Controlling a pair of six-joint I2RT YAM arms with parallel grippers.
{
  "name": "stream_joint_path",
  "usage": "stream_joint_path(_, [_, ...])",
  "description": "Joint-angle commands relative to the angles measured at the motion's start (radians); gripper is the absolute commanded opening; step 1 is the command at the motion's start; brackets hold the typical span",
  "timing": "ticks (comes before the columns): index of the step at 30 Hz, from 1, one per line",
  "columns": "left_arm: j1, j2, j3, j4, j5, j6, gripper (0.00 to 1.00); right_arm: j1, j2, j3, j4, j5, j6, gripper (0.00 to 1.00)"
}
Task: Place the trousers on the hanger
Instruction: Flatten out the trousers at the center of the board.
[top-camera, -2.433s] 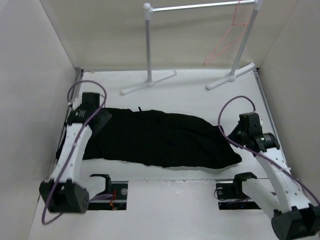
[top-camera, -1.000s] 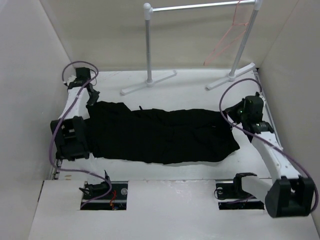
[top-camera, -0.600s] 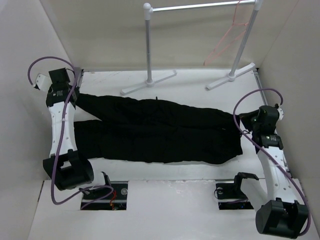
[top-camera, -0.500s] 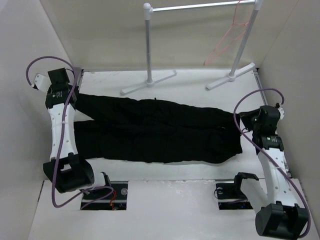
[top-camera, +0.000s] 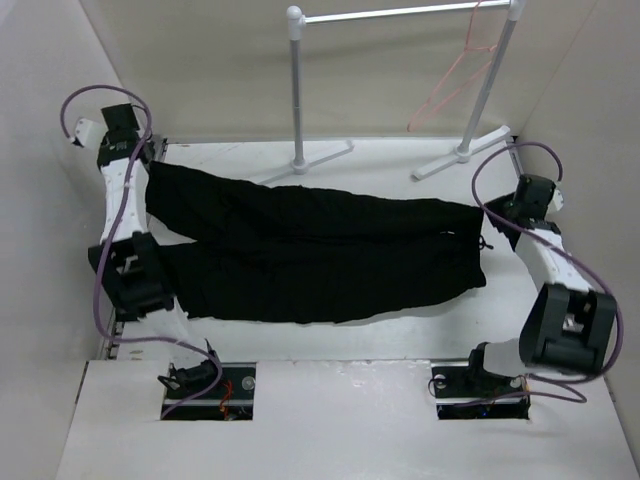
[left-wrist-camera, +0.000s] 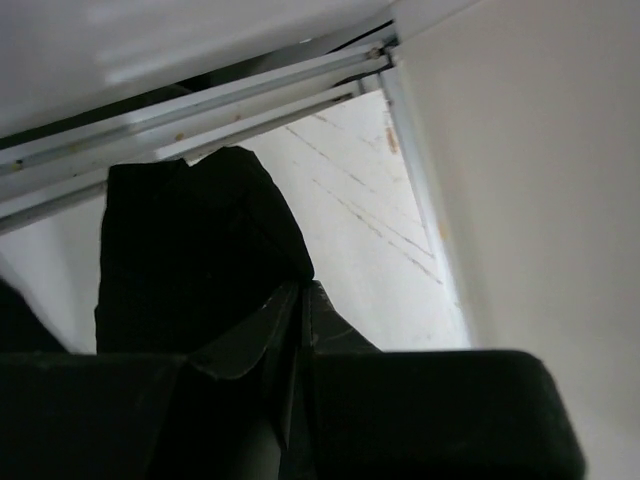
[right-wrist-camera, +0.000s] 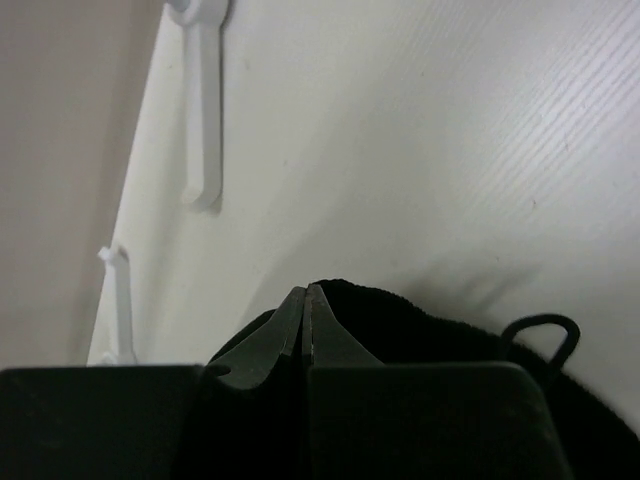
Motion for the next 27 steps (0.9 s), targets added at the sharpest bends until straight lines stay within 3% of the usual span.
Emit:
stream_joint_path(1, [-0.048, 0.131, 0.115, 0.035, -0.098, 0.039, 0.05, -0.008, 0.118, 0.113, 0.132, 0.072, 0.013, 0.03])
stream_joint_path(6, [-0.092, 0.307, 0.305, 0.077, -0.130, 0.104, 0.20, -0.008, 0.231, 0.210, 0.162, 0.131, 0.039, 0.14])
stream_joint_path(9, [-0.112, 0.318, 0.374, 0.072, -0.120, 0.153, 0.39, 0.002, 0.249, 0.290, 0.142, 0.142, 0.034, 0.41])
stream_joint_path(11, [-0.125, 0.261, 0.324, 0.068, -0.101, 0.165, 0.51, 0.006, 0.216, 0.311, 0.100, 0.148, 0.028, 0.61])
stream_joint_path(13, [-0.140, 0.149, 0.188, 0.063, -0.095, 0.157, 0.55, 0.024, 0.139, 0.284, 0.048, 0.127, 0.008, 0.69])
stream_joint_path(16, [-0.198, -0.027, -0.074, 0.075, -0.098, 0.148, 0.55, 0.074, -0.009, 0.140, -0.015, 0.122, -0.006, 0.69])
stream_joint_path(18, [-0.267, -0.151, -0.273, 0.077, -0.089, 0.124, 0.55, 0.109, -0.125, -0.004, -0.068, 0.131, 0.010, 0.50])
stream_joint_path(20, [-0.365, -0.277, -0.471, 0.084, -0.068, 0.078, 0.55, 0.130, -0.233, -0.131, -0.154, 0.150, 0.023, 0.12])
stream_joint_path(21, [-0.420, -0.334, -0.559, 0.092, -0.061, 0.050, 0.54, 0.135, -0.287, -0.181, -0.202, 0.159, 0.022, 0.04])
stream_joint_path(23, [-0.532, -0.425, -0.688, 0.110, -0.061, -0.007, 0.54, 0.129, -0.413, -0.259, -0.301, 0.190, 0.004, 0.04])
stream_joint_path(24, [-0.586, -0.463, -0.736, 0.113, -0.063, -0.027, 0.54, 0.129, -0.479, -0.284, -0.340, 0.202, -0.010, 0.09])
stream_joint_path(27, [-0.739, -0.523, -0.814, 0.101, -0.068, -0.068, 0.54, 0.109, -0.617, -0.305, -0.465, 0.245, -0.058, 0.45])
